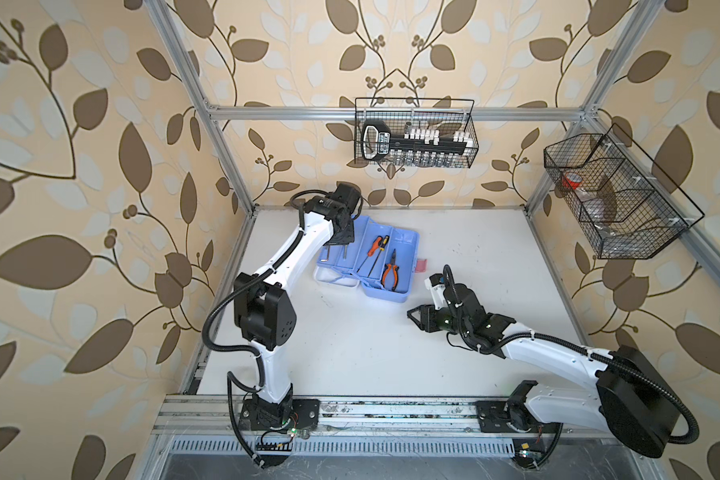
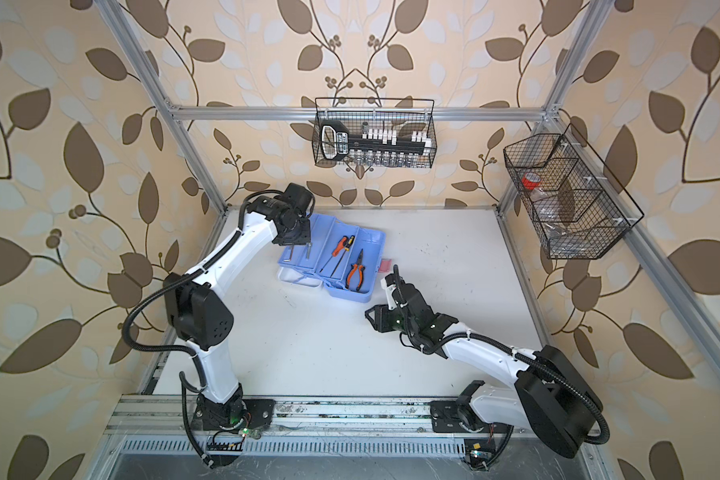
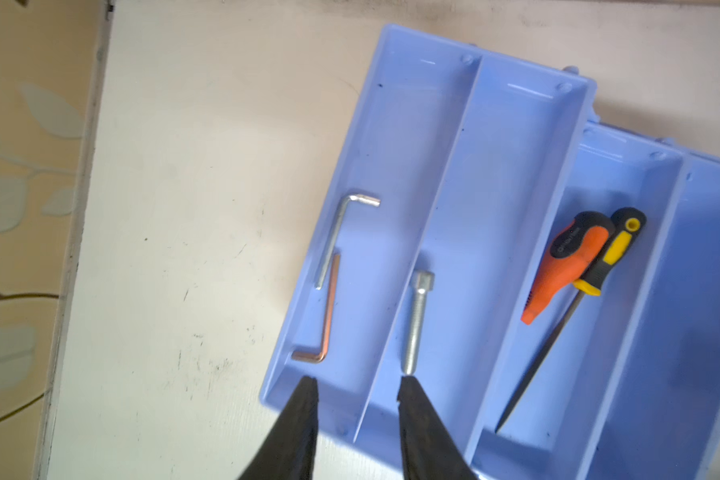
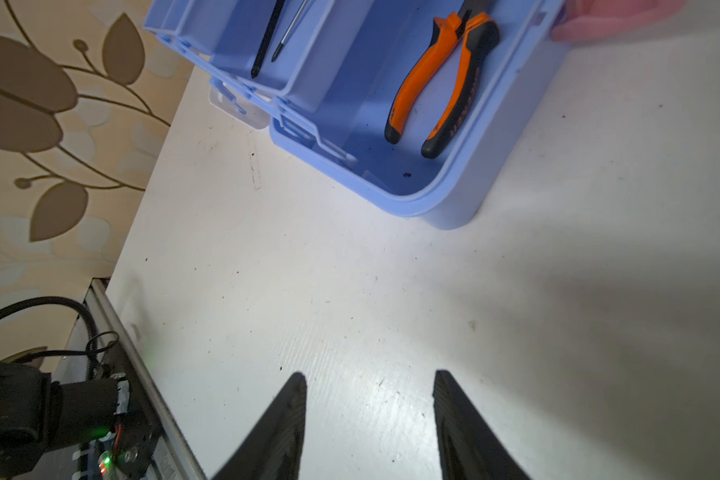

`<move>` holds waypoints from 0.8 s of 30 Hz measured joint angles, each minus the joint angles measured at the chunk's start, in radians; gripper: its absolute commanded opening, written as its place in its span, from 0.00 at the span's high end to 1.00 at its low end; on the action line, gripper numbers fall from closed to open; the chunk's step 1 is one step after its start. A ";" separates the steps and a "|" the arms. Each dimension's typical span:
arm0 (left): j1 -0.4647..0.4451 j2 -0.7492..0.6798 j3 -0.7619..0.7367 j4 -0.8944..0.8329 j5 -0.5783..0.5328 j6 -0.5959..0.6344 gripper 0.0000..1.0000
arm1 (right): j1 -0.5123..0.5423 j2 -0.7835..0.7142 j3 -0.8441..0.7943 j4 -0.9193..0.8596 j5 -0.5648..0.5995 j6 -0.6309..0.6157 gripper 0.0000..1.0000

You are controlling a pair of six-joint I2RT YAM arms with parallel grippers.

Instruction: Pack the tool kit

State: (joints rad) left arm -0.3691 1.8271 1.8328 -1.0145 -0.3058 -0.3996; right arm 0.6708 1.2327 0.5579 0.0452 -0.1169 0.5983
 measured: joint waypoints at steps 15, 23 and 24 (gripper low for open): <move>0.333 -0.462 -0.737 0.445 0.180 -0.362 0.84 | -0.125 0.110 0.247 -0.126 0.149 -0.050 0.42; 0.435 -0.227 -0.788 0.660 0.438 -0.465 0.59 | -0.215 0.233 0.328 -0.124 0.051 -0.040 0.63; 0.438 -0.221 -0.793 0.672 0.452 -0.470 0.57 | -0.222 0.249 0.331 -0.124 0.040 -0.039 0.65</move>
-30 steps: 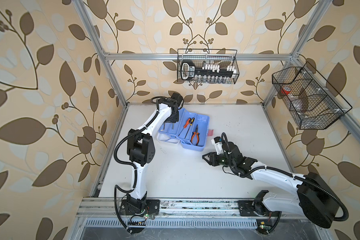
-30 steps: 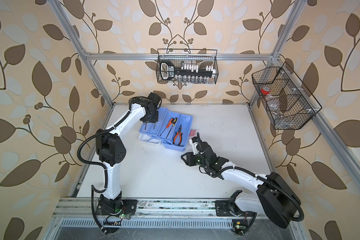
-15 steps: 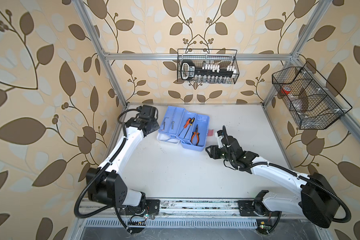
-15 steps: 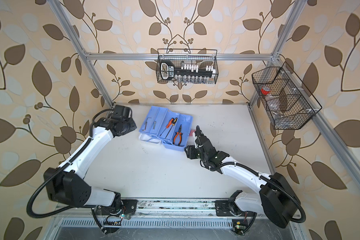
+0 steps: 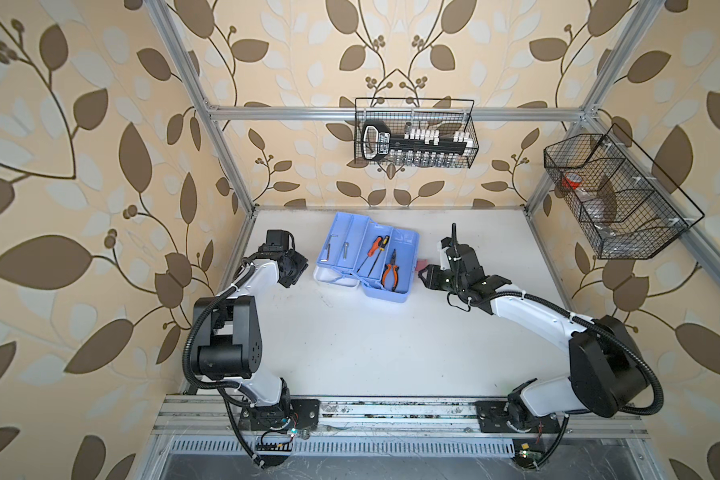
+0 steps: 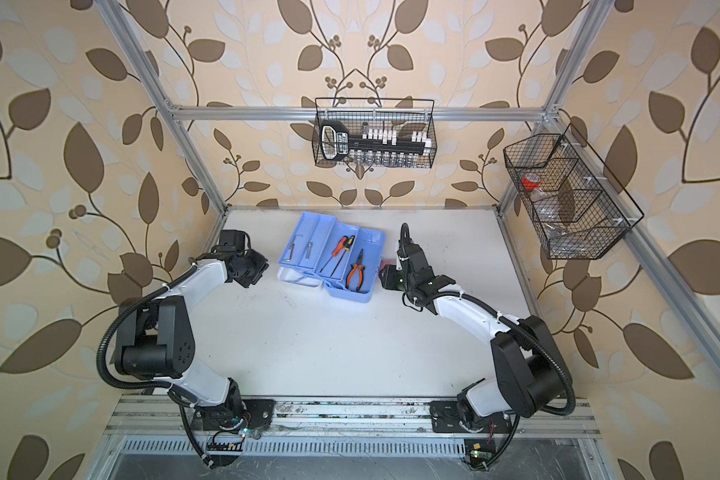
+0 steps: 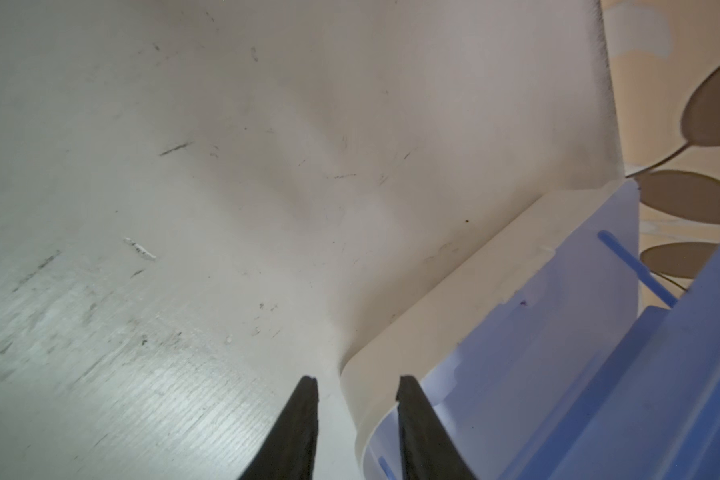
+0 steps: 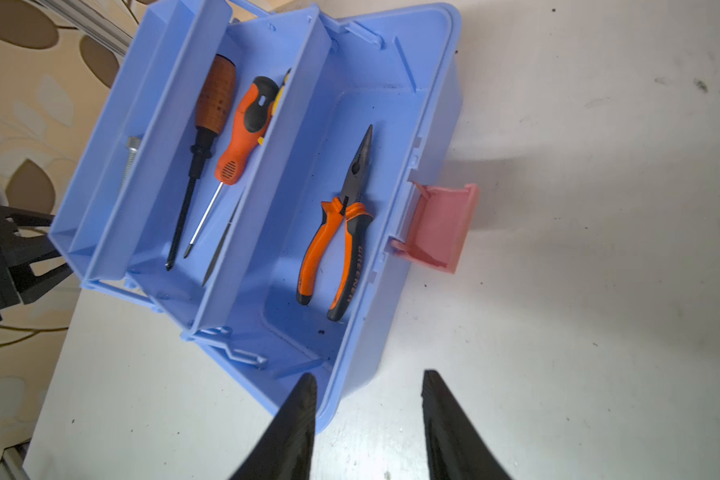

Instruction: Pack the tool kit

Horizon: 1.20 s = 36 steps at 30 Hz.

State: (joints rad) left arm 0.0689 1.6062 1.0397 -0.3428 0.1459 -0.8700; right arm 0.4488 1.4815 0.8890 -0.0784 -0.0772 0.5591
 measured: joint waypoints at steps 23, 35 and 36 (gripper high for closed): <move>-0.005 0.136 -0.064 0.319 0.221 -0.092 0.56 | -0.049 0.174 0.145 -0.048 -0.125 -0.005 0.63; -0.112 0.141 -0.064 0.352 0.201 -0.095 0.64 | -0.058 0.147 0.130 -0.050 -0.140 -0.002 0.59; -0.124 0.140 -0.064 0.350 0.194 -0.090 0.64 | -0.060 0.147 0.130 -0.050 -0.141 -0.003 0.59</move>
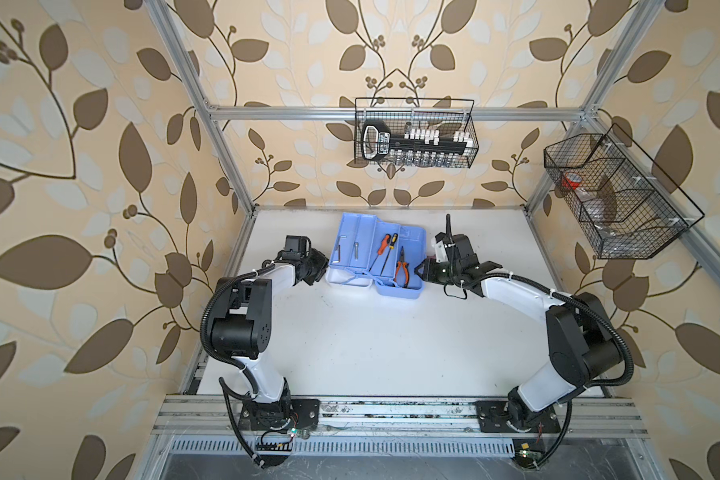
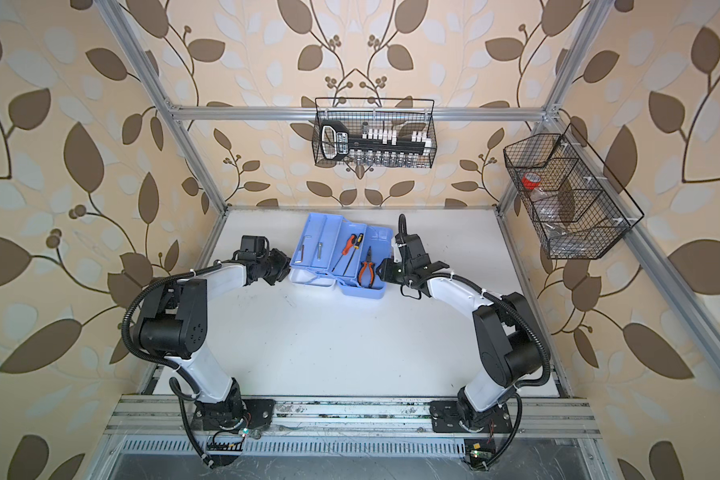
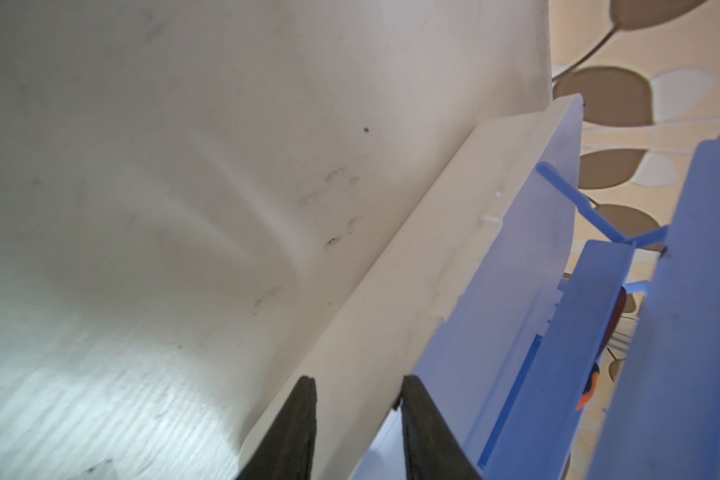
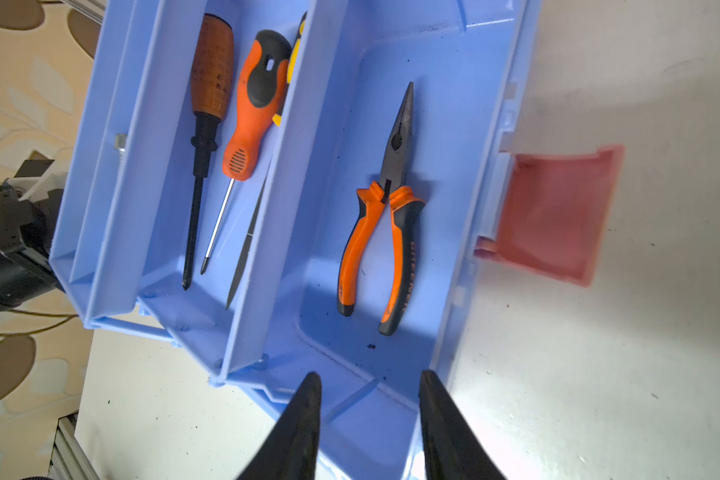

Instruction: Pack the tool kit

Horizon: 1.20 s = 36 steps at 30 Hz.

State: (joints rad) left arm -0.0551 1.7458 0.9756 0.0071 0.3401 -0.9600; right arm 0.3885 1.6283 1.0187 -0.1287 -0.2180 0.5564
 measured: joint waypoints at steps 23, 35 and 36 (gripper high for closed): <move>-0.117 -0.193 -0.127 -0.124 -0.093 0.166 0.46 | -0.130 0.000 -0.016 -0.048 -0.034 -0.027 0.57; -0.143 -0.139 -0.128 -0.090 -0.153 0.219 0.49 | -0.143 0.000 -0.016 -0.047 -0.068 -0.027 0.56; -0.148 -0.132 -0.127 -0.090 -0.167 0.222 0.50 | -0.145 0.000 -0.016 -0.047 -0.070 -0.027 0.56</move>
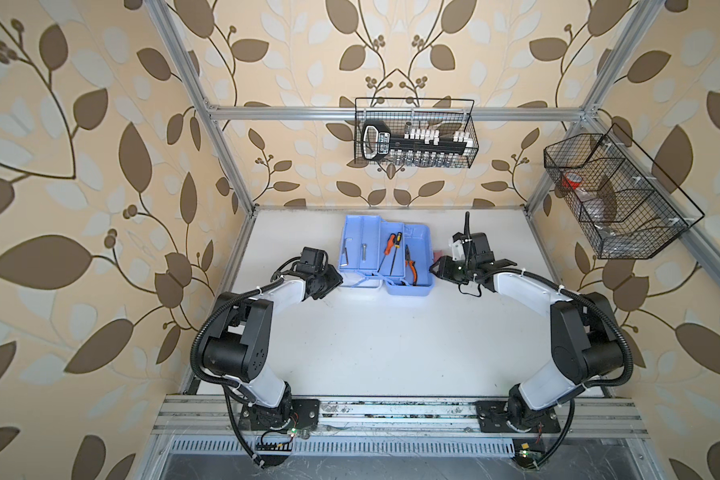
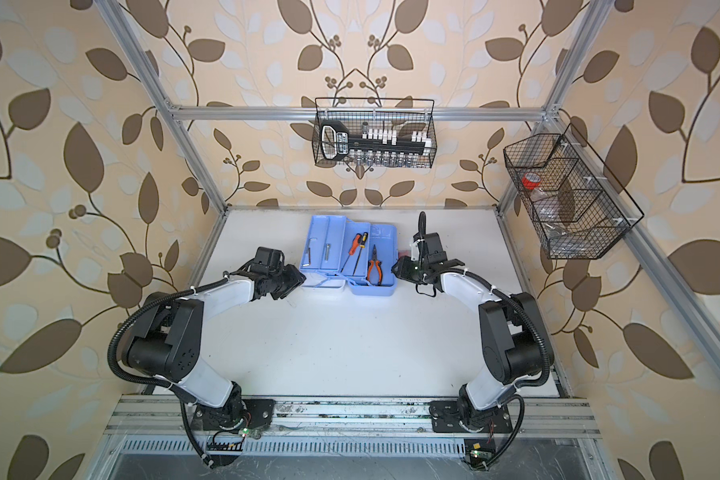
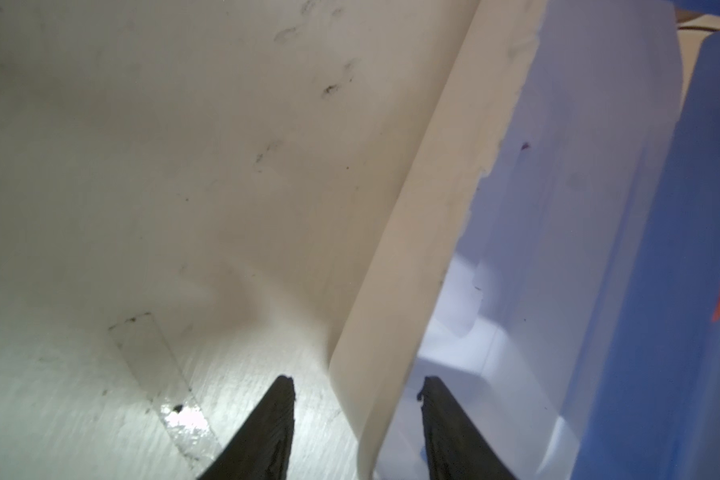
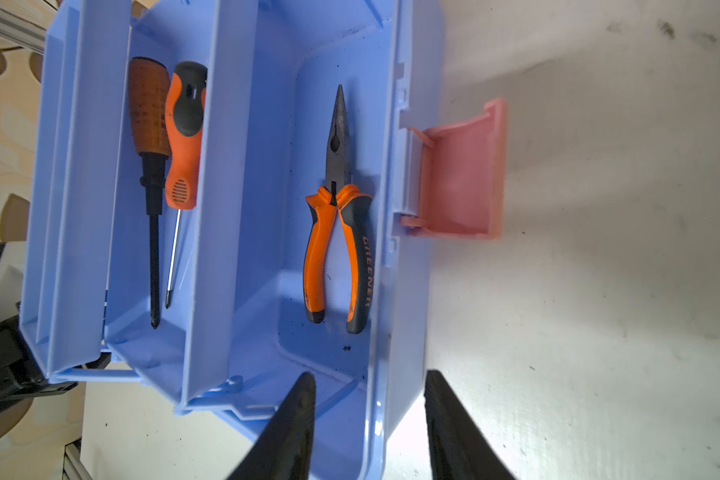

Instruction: Pack the tool kit

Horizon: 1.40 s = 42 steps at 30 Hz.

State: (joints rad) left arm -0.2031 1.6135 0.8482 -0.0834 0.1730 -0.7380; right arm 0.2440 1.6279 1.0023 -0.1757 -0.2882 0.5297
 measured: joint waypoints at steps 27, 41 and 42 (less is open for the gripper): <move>-0.135 0.069 0.182 -0.180 -0.234 0.086 1.00 | -0.016 0.010 -0.011 0.043 -0.031 0.013 0.56; -0.145 0.000 0.245 -0.346 -0.373 0.140 1.00 | -0.016 0.011 -0.035 0.068 -0.031 0.027 0.56; -0.150 -0.007 0.250 -0.365 -0.391 0.145 1.00 | -0.015 0.011 -0.036 0.068 -0.031 0.027 0.56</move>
State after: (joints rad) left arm -0.3527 1.6066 1.0985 -0.4488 -0.2176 -0.5926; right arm 0.2291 1.6394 0.9665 -0.1074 -0.3191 0.5571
